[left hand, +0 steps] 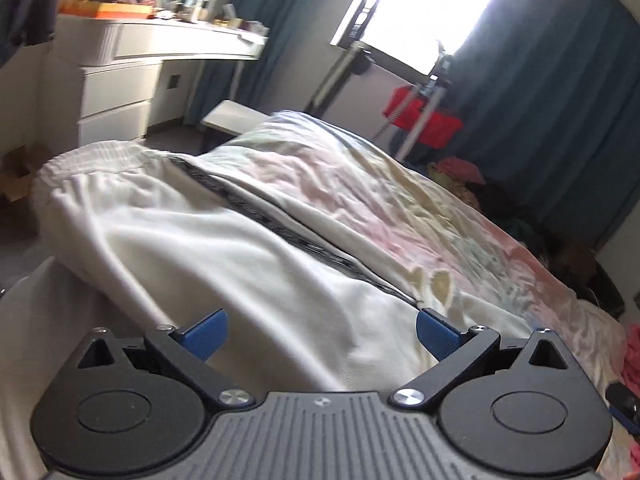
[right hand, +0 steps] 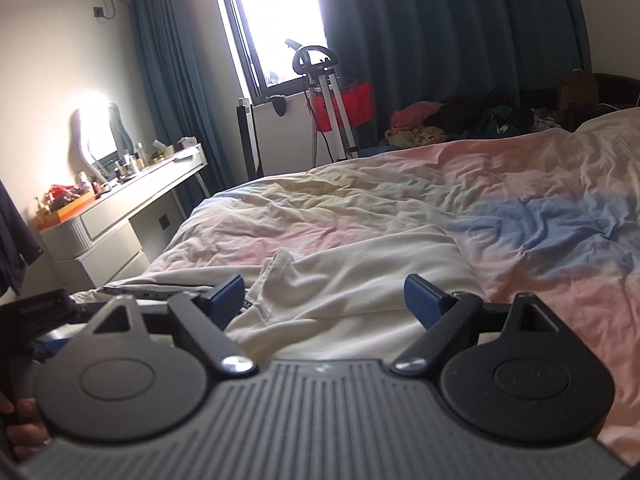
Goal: Fold clothes
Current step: 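Open the right gripper and move both grippers back over the pants, then grasp the elastic waistband with the left gripper and lift it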
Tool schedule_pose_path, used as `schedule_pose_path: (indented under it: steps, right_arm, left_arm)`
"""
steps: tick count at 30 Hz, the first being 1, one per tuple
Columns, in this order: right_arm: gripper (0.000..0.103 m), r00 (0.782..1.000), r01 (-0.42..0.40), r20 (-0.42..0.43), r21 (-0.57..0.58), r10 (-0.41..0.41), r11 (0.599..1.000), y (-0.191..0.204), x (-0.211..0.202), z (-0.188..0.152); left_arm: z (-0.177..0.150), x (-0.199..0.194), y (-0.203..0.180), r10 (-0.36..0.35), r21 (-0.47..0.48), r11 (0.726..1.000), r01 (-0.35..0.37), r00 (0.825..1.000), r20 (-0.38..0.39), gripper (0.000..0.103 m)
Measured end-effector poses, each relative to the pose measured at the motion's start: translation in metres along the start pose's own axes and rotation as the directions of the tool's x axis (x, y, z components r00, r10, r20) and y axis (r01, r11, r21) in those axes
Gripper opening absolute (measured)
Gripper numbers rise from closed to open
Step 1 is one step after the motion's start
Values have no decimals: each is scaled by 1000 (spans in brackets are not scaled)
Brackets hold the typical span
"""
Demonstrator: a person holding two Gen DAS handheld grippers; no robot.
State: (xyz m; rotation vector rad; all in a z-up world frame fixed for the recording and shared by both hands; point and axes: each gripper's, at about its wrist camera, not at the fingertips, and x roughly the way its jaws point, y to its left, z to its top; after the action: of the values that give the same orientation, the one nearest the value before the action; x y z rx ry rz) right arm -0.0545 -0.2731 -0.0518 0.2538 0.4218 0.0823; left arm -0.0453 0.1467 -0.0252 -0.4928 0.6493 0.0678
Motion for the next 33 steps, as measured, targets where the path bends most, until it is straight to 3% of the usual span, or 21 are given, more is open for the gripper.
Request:
schedule_pose_path:
  steps: [2,4,8,12,14,15,17,19,23,25,27,29,33]
  right_arm:
    - [88,1000,25,-18,-6,-25,1000,-2,3,-3]
    - [88,998,57,-40,8,-56,998,-7,8,-5]
    - [88,995,88,-61,78,-84,993,-19,16,-7]
    - [88,989,109,-110,99,-98,989,-23,29,-13]
    - [88,985,113,-140,99,-99,989,-22,36,-16]
    - [88,984,111,-149,95,-96,989,-21,39,-18]
    - [88,982,104,-163,83,-90,991,-18,46,-20]
    - [88,981,98,-177,71,-84,993,-14,52,-22]
    - [88,977,97,-193,9,-93,995,2,82,-29]
    - [88,965,79,-247,-53,-89,995,13,106,-34]
    - [90,945,76,-302,-158,-122,984,27,122,-47]
    - [90,932,77,-327,-243,-157,967,37,131,-59]
    - [88,936,80,-333,-118,-116,990,24,121,-50]
  left_arm:
    - [12,-2,33,48,-136,989,-51,999,-27,102]
    - [21,-1,67,89,-289,952,-104,994,-65,100]
    - [30,6,128,62,-560,814,-152,982,-177,96]
    - [41,19,157,56,-614,769,-178,975,-213,96]
    - [48,26,163,81,-619,766,-176,981,-178,95]
    - [52,31,165,82,-614,772,-167,983,-164,89]
    - [61,44,166,69,-582,800,-145,986,-151,80]
    - [68,57,168,102,-533,827,-178,980,-170,70]
    - [66,65,177,120,-555,812,-180,983,-142,53]
    - [67,63,170,135,-522,835,-172,985,-108,45]
    - [69,58,158,148,-484,861,-156,987,-56,29]
    - [71,49,142,154,-422,896,-139,988,2,26]
    - [77,38,108,112,-325,944,-62,984,136,22]
